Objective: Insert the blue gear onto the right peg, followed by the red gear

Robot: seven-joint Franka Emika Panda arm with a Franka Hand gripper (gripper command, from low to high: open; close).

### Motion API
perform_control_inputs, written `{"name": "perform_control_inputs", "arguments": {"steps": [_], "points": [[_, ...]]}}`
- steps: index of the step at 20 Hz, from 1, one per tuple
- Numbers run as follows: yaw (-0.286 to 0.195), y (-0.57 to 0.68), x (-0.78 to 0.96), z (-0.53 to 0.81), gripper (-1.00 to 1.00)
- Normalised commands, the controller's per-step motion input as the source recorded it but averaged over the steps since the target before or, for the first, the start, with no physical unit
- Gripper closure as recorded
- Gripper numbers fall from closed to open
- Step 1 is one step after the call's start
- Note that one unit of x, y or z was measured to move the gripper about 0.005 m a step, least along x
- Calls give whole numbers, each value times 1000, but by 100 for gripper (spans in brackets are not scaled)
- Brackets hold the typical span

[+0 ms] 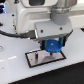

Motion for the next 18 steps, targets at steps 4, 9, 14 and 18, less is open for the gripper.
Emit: {"name": "perform_control_inputs", "arguments": {"steps": [4,9,14,18], "points": [[0,19,205,-160,100],[0,61,204,-11,100],[0,18,167,-82,100],[0,-59,139,309,100]]}}
